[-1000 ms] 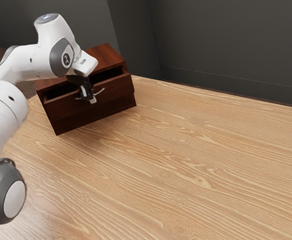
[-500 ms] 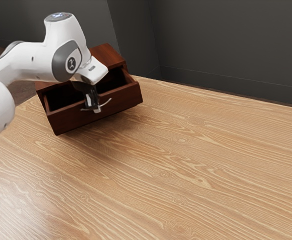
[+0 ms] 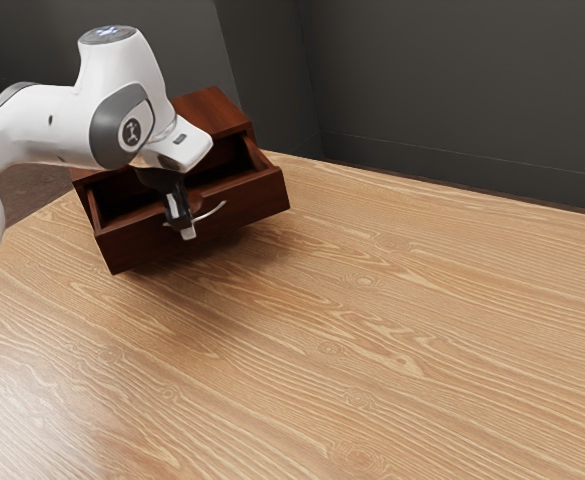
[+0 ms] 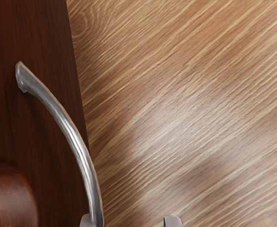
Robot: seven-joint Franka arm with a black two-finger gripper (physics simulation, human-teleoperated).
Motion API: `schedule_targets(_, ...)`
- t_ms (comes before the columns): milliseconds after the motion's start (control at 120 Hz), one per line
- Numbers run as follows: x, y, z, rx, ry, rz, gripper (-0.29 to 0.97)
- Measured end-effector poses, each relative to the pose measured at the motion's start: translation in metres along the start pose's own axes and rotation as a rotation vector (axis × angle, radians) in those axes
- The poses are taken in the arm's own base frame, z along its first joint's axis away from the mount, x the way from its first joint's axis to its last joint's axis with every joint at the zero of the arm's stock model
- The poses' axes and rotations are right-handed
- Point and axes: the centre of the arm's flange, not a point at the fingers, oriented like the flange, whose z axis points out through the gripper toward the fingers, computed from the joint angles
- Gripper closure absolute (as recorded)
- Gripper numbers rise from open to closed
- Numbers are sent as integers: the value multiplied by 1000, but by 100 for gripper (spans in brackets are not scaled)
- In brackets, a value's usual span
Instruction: Pull the drawer handle with one arm to open the drawer
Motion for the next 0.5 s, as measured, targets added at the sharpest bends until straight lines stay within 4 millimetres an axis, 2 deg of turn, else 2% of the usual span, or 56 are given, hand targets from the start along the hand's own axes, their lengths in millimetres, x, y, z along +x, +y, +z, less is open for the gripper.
schedule_targets(83, 0, 0, 0, 4, -1, -14, 64)
schedule_targets(158, 1, 1, -1, 4, 0, -23, 58)
schedule_targets(233, -1, 0, -12, 16, 9, -33, 64)
schedule_targets(300, -6, -2, -29, 42, 26, -45, 58)
schedule_targets(400, -9, 15, -84, 77, 78, -31, 48)
schedule_targets(500, -11, 38, -100, -11, 64, -19, 29)
